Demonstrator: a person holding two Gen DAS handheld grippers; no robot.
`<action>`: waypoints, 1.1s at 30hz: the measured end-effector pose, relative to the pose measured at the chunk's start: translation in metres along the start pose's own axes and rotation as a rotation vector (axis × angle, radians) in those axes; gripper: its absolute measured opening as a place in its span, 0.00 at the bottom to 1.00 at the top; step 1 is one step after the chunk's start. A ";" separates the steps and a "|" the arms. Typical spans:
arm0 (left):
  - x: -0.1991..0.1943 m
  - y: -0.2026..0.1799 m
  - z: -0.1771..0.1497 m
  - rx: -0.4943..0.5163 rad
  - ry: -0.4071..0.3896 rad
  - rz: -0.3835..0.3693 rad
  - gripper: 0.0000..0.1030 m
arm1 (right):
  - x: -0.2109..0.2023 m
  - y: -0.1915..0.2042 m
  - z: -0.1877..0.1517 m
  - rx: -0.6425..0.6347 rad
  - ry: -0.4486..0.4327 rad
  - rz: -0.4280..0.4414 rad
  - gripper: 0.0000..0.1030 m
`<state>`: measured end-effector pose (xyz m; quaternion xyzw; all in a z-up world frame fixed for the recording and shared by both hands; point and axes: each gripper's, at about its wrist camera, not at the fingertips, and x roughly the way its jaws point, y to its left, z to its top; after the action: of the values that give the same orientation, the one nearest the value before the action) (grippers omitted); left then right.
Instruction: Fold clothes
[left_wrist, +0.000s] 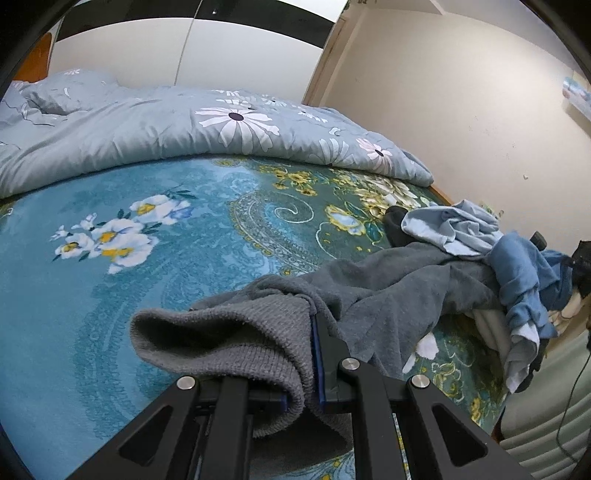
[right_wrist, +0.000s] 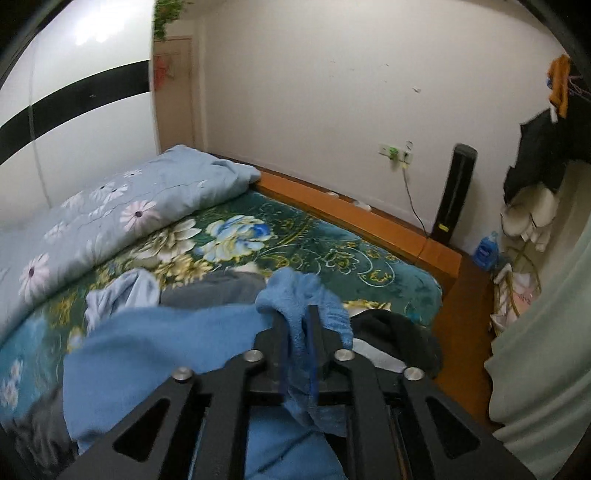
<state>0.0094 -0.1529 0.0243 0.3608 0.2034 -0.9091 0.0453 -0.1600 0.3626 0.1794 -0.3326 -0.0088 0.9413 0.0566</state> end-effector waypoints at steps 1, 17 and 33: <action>-0.001 0.001 0.000 -0.002 -0.001 0.000 0.10 | -0.008 0.001 -0.004 -0.016 -0.010 0.009 0.53; -0.043 0.002 0.018 -0.061 -0.090 0.002 0.10 | -0.042 0.148 -0.183 -0.290 0.173 0.576 0.62; -0.135 0.018 0.088 -0.107 -0.383 -0.048 0.08 | -0.023 0.087 -0.104 0.004 -0.043 0.293 0.60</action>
<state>0.0566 -0.2129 0.1668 0.1733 0.2477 -0.9498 0.0804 -0.0857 0.2715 0.1084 -0.3098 0.0405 0.9465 -0.0810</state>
